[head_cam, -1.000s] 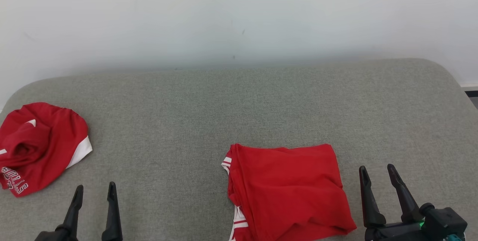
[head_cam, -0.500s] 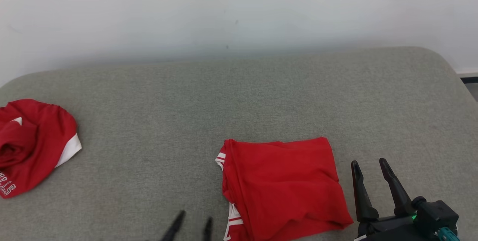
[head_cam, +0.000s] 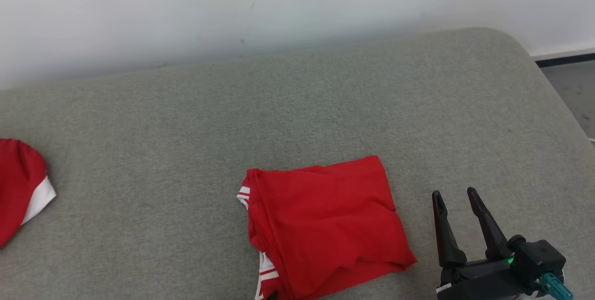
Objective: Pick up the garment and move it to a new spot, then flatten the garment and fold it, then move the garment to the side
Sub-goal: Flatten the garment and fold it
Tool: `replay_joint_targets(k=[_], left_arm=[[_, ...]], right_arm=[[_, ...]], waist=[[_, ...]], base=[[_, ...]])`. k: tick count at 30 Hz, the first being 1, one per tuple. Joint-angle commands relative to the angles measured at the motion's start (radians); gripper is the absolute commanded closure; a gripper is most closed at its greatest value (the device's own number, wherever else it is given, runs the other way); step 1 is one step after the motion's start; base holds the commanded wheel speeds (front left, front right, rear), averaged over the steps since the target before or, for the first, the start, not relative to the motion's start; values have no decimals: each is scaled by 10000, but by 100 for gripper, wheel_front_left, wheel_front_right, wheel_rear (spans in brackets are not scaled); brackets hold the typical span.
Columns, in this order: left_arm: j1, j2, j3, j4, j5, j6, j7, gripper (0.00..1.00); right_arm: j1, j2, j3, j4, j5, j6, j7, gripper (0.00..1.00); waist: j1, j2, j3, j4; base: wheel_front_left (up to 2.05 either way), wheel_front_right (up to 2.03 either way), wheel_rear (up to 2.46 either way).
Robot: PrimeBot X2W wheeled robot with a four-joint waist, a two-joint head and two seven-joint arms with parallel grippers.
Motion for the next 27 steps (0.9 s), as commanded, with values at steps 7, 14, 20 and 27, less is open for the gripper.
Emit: replay_joint_targets(k=[7,14,20,27], left_arm=[[-668,20,-250,598,-390,22,-6,0],[-942,24,-252,590,-706,22,-7,100],[-614,159,100,-8,-751,21,-6,100],[-335,280,-273,315,-929,21,-7,100]], right_arm=[[-130,64,24,-16,-30,-26,-1,0],[-63,108,-34,49,-62,-26,0,0],[37,80,-165,102,-28,-26,0,0],[63,50,-144,224,31,-26,0,0]], waist=[[-1,-2,233,-268],[-1,-2,148,-70],[-1,-2,7,252],[-1,-2,-72,391]], base=[[0,0,0],[0,0,0],[0,0,0],[0,0,0]])
